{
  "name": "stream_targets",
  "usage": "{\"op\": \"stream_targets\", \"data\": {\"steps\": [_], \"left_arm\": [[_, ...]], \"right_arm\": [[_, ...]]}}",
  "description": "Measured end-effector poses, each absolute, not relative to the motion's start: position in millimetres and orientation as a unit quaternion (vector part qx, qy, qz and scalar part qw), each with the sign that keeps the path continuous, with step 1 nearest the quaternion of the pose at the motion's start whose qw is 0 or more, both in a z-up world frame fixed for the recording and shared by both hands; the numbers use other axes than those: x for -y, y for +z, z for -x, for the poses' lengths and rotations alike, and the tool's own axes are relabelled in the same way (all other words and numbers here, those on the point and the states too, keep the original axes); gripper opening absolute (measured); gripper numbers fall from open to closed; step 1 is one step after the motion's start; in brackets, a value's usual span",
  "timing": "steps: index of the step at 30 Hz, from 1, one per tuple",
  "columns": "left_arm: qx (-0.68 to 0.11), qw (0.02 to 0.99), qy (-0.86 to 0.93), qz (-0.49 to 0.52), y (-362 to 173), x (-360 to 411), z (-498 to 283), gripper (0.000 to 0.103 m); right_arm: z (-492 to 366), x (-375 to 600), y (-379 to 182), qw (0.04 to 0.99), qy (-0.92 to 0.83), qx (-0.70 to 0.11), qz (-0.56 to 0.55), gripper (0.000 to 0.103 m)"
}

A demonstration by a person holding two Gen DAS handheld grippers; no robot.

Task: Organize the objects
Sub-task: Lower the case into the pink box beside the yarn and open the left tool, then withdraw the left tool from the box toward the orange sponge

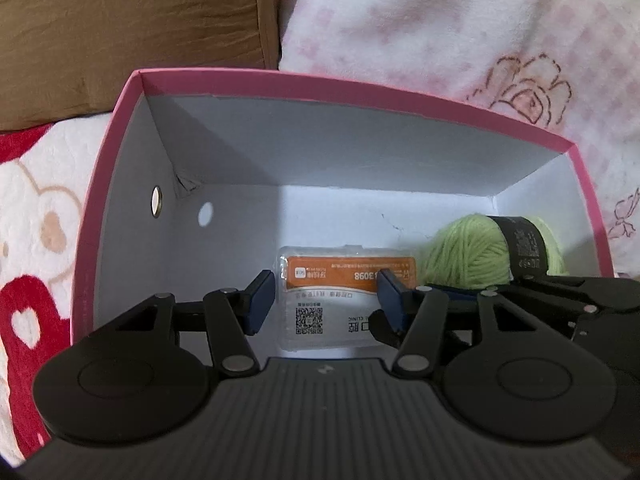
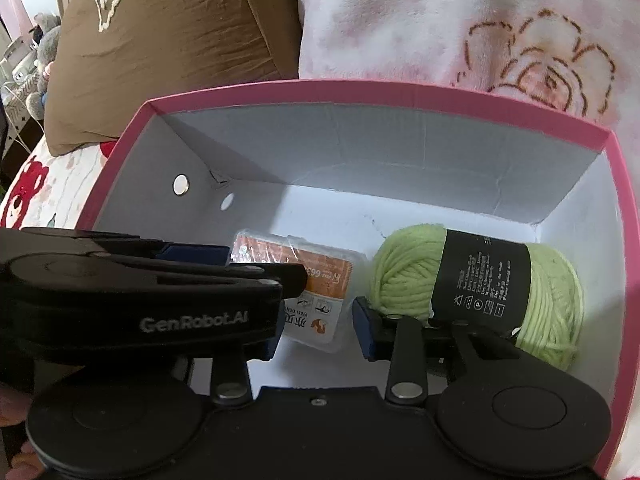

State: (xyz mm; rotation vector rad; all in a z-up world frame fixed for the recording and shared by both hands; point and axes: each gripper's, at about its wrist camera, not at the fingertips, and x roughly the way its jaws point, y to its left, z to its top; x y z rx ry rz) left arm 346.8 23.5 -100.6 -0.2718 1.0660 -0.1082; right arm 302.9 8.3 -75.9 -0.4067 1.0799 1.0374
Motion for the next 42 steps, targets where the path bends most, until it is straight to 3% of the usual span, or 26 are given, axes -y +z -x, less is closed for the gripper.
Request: {"op": "stream_targets", "data": {"steps": [4,10,19,36,42], "left_arm": [[-0.506,0.852,-0.058,0.121,-97,-25,-348,0.053],[-0.485,0.869,-0.068,0.076,-80,-23,-340,0.055],[-0.491,0.861,-0.103,0.083,-43,-45,-305,0.054],[-0.504,0.847,-0.149,0.08,22,-70,-236,0.054],[-0.506,0.845,-0.163,0.058,45,-78,-206,0.055]], "right_arm": [[-300,-12,-74,0.718,0.467,-0.476,0.201,0.033],[-285,-13,-70,0.731,0.478,-0.422,0.244,0.033],[-250,16,-44,0.749,0.483,-0.39,0.232,0.044],[-191,61,15,0.777,0.472,-0.365,0.201,0.045],[-162,81,36,0.786,0.472,-0.359,0.175,0.05]]}}
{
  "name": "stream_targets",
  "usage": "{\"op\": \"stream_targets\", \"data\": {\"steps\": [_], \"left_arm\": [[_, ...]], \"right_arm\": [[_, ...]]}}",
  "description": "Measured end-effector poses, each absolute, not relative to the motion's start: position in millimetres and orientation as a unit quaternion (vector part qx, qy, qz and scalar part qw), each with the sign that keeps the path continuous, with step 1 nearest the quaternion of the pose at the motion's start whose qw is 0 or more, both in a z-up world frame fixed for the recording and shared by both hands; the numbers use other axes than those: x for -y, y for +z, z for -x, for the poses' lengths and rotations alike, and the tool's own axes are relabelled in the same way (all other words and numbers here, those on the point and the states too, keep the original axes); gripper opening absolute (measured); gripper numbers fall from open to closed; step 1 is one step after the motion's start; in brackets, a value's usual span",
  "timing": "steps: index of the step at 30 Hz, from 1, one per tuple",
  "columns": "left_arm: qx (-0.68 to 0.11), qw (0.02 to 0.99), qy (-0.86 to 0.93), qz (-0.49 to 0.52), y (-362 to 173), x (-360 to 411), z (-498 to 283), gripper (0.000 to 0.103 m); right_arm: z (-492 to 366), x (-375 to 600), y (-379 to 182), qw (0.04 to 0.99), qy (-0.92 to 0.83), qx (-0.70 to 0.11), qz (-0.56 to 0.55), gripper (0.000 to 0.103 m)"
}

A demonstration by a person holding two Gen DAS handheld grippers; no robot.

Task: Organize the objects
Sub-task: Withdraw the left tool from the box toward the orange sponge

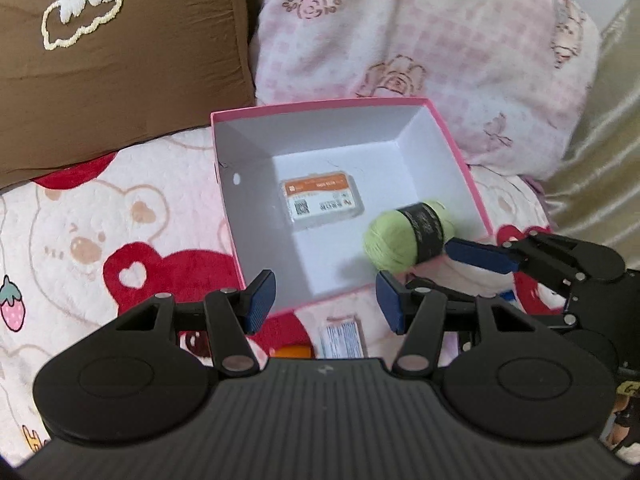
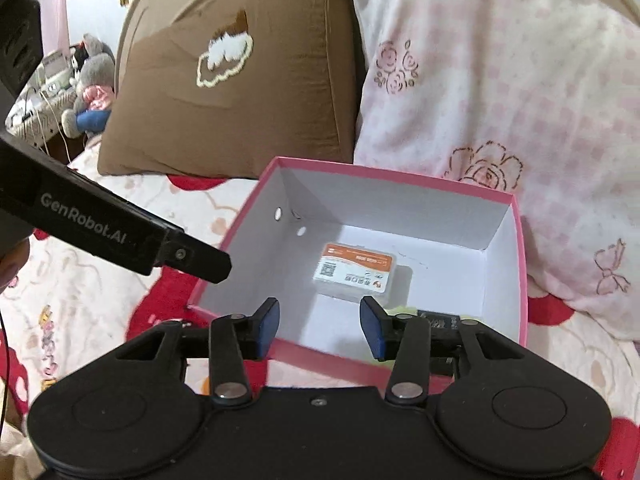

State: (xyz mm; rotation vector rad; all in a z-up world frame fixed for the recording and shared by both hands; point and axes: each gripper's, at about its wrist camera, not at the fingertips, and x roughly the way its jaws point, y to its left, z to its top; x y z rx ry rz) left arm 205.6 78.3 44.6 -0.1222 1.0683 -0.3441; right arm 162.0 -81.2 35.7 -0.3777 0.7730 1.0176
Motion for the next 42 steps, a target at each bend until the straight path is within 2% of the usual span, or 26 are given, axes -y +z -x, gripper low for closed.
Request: {"op": "stream_targets", "data": {"steps": [8,13,15,18,20,22,28,32,42], "left_arm": [[-0.503,0.846,-0.165,0.056,59,-92,-160,0.055],[-0.492,0.853,-0.169,0.048,72,-102,-131,0.057],[-0.486,0.856,-0.172,0.045,77,-104,-122,0.057],[-0.481,0.858,-0.177,0.045,79,-106,-112,0.058],[-0.481,0.857,-0.179,0.045,76,-107,-109,0.06],[-0.484,0.855,-0.181,0.046,71,-108,-106,0.061],[-0.484,0.853,-0.185,0.056,55,-114,-98,0.071],[-0.478,0.855,-0.192,0.065,43,-120,-92,0.081],[-0.469,0.857,-0.21,0.038,8,-117,-84,0.084]], "right_arm": [[-122,96,49,0.784,0.472,-0.373,0.156,0.052],[-96,106,63,0.784,0.474,-0.359,0.178,0.058],[-87,111,70,0.784,0.474,-0.355,0.185,0.062],[-75,121,80,0.786,0.48,-0.344,0.183,0.072],[-68,126,82,0.786,0.481,-0.344,0.182,0.083],[-62,131,81,0.787,0.479,-0.341,0.188,0.086],[-46,137,68,0.777,0.482,-0.353,0.199,0.086],[-34,133,58,0.767,0.495,-0.346,0.217,0.086],[-32,115,35,0.748,0.523,-0.351,0.209,0.086]]}}
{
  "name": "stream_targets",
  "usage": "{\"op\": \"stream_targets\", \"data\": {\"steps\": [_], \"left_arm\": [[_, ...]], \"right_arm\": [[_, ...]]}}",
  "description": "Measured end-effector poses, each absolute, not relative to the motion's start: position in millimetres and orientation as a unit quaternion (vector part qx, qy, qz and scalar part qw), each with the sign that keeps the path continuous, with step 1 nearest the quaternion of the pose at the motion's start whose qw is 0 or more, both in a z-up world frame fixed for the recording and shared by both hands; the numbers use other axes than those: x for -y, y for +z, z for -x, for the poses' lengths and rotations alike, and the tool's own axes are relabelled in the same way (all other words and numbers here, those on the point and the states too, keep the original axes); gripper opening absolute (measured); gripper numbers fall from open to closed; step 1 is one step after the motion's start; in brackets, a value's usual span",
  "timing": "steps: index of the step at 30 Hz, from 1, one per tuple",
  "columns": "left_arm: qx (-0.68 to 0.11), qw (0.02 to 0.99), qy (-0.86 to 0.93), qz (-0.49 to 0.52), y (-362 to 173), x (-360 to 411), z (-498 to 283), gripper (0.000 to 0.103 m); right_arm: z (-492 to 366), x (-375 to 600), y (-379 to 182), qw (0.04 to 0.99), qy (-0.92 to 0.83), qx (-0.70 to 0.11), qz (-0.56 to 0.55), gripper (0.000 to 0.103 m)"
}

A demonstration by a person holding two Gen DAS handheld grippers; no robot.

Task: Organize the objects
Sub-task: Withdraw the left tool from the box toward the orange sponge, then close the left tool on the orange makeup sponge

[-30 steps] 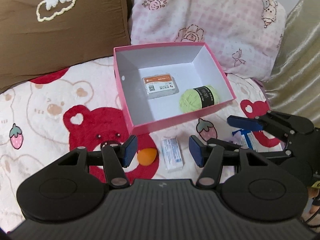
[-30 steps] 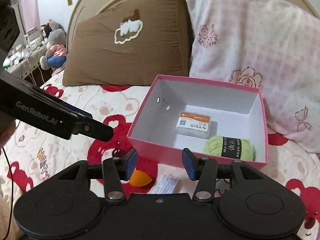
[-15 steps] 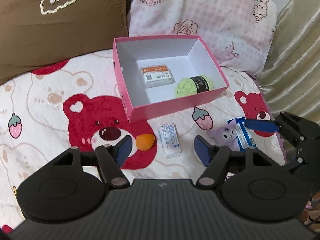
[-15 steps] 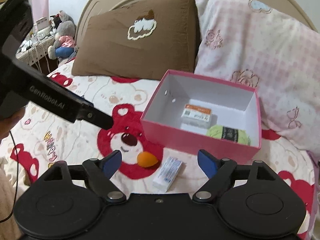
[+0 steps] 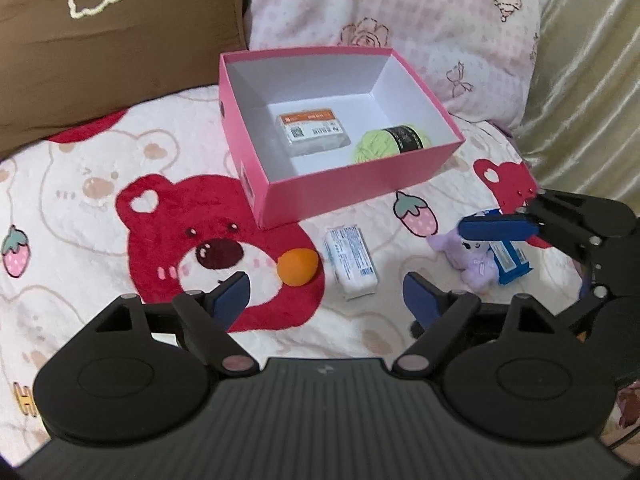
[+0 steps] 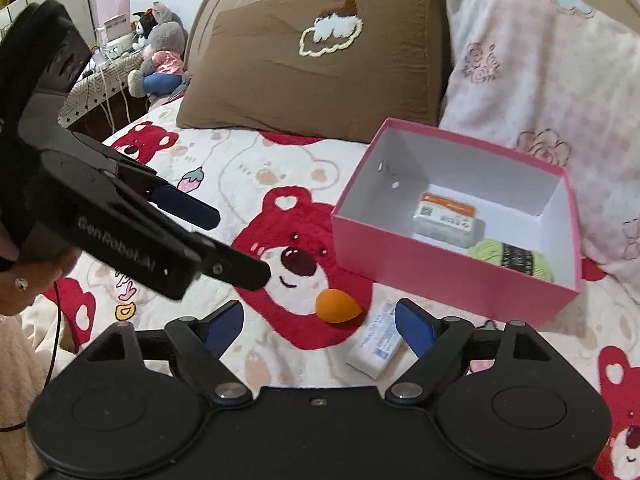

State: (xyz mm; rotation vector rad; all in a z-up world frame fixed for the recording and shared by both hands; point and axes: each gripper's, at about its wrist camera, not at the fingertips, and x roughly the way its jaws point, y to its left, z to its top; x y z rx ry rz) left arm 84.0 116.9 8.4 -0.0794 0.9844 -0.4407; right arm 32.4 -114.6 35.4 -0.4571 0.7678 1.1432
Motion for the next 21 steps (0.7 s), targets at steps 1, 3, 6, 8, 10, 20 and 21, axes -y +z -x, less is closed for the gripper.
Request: {"op": "stream_targets", "data": {"steps": [1,3,6,8,10,20,21], "left_arm": [[-0.468,0.857,-0.213,0.04,4,-117,-84,0.084],[-0.465,0.858,-0.215,0.044,-4,-118,-85,0.085],[-0.463,0.86,-0.207,0.059,-17,-123,-88,0.085],[-0.465,0.859,-0.201,0.074,-26,-126,-92,0.085],[-0.464,0.86,-0.195,0.086,-34,-129,-95,0.085],[-0.454,0.865,-0.18,0.115,-69,-137,-102,0.085],[-0.454,0.865,-0.179,0.114,-71,-136,-103,0.085]], "right_arm": [[-33,113,32,0.746,0.525,-0.352,0.211,0.086],[-33,109,24,0.744,0.528,-0.35,0.213,0.086],[-36,103,11,0.742,0.528,-0.357,0.209,0.086],[-39,98,1,0.74,0.527,-0.365,0.203,0.086],[-42,93,-9,0.737,0.528,-0.372,0.201,0.086],[-49,79,-51,0.741,0.536,-0.354,0.197,0.086],[-50,78,-56,0.743,0.534,-0.352,0.197,0.086]]}}
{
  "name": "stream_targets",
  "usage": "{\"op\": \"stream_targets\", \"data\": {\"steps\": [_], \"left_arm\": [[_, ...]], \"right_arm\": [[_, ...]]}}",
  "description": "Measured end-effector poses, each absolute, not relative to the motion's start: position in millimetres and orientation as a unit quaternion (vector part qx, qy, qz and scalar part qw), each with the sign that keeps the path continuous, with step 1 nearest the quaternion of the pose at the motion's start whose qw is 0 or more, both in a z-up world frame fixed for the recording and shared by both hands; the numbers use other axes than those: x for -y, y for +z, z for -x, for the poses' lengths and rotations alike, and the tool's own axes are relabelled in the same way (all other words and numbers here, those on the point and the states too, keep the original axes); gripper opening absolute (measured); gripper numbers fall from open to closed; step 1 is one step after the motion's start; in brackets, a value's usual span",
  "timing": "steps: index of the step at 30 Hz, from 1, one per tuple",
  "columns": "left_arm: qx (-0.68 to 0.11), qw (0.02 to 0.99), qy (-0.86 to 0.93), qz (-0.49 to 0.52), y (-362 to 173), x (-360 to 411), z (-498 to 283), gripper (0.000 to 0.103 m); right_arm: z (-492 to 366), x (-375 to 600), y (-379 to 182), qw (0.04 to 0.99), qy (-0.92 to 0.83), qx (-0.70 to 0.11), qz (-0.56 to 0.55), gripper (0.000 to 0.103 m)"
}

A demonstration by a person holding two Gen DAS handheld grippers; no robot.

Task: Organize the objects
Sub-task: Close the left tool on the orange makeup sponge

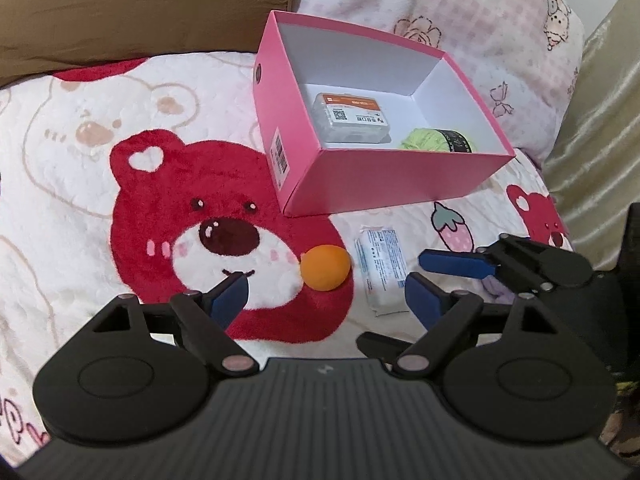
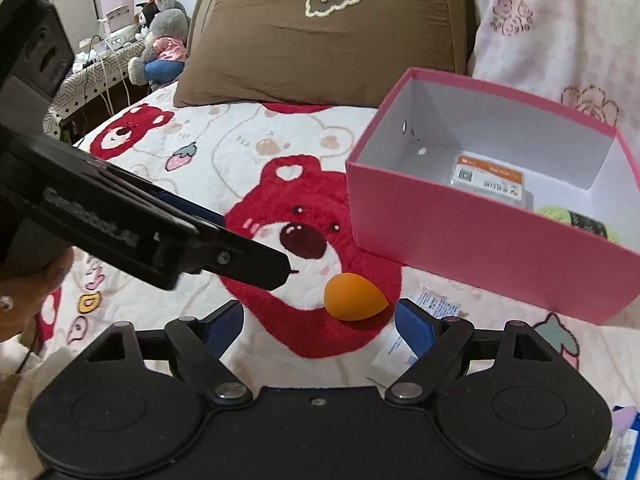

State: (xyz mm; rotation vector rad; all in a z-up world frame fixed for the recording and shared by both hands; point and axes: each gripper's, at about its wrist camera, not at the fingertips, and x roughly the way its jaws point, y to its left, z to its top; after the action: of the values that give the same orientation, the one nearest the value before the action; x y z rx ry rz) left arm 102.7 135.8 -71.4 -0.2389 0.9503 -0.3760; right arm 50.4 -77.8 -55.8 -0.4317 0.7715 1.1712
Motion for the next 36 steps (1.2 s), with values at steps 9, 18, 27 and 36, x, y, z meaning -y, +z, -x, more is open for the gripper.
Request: {"op": "stream_targets", "data": {"steps": [9,18,27,36], "left_arm": [[-0.466,0.859,-0.183,0.107,-97,-125,-109,0.084],[-0.444,0.87,-0.18,0.115,-120,-109,-124,0.081],[-0.437,0.876,-0.182,0.093,-118,-98,-123,0.074],[-0.46,0.856,-0.177,0.155,-144,-112,-140,0.035]], "right_arm": [[-55,66,-85,0.749,0.521,-0.36,0.193,0.084],[-67,64,-99,0.755,0.512,-0.364,0.186,0.076],[-75,55,-117,0.753,0.515,-0.363,0.189,0.057],[-78,53,-125,0.755,0.513,-0.368,0.175,0.058]]}}
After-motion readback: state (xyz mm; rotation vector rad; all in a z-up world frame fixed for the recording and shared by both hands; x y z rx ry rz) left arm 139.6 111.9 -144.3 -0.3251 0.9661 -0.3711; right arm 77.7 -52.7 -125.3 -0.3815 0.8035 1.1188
